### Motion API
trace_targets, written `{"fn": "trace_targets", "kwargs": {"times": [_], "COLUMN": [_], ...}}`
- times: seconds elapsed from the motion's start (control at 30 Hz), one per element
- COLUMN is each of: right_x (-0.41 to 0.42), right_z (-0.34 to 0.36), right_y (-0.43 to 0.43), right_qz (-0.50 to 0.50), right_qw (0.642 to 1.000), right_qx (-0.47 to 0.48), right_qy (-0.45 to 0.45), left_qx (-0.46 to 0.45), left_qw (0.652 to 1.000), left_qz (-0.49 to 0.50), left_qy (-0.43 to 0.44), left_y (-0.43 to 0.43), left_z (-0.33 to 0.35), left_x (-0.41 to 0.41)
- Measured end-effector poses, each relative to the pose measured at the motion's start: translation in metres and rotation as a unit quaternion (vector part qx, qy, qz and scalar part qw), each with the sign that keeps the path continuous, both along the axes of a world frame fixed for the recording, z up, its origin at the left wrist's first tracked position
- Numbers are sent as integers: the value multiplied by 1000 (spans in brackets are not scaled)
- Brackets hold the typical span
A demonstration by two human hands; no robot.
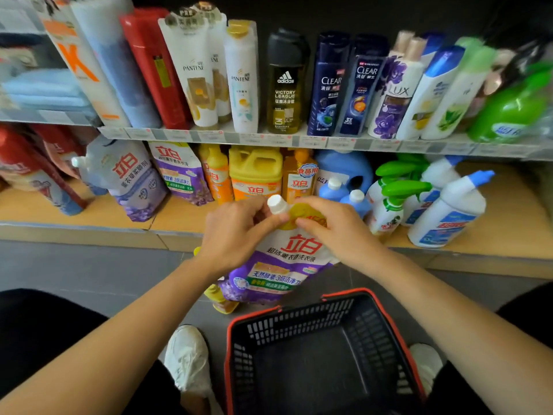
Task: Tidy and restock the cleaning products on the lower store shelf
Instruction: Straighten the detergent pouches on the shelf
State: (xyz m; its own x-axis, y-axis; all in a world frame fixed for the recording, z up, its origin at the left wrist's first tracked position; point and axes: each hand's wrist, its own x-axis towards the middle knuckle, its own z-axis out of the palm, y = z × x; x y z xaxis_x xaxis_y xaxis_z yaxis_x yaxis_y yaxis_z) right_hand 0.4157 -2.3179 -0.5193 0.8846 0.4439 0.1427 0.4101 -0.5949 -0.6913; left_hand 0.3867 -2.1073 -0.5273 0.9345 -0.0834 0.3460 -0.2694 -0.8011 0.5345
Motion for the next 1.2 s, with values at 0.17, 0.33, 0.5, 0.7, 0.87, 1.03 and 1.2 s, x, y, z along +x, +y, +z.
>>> {"fn": "trace_targets", "kwargs": {"times": [0.17,0.33,0.5,0.7,0.87,1.03,1.2], "right_x": [3,0,3,-1,-6,-5,-4], "right_z": [2,5,12,11,10,6,5], "right_y": [-7,-11,-19,-17,-10,-11,-14], "right_qz": [16,41,39,27,56,59,51], "right_qw": [999,999,999,999,998,997,999], "right_qx": [27,24,16,-15,-32,-35,-7], "right_qy": [-6,25,24,-5,-28,-26,-2], "left_qx": [-130,-313,-309,-298,-228,-179,-180], "left_qw": [986,924,922,940,969,966,959], "left_qz": [-86,-160,-172,-118,-70,-157,-193], "left_qy": [65,149,155,119,70,100,107], "left_y": [-3,1,-1,-6,-7,-3,1], "left_z": [-6,-5,-5,1,-1,4,7], "left_x": [-5,0,2,-1,-2,-4,-4]}}
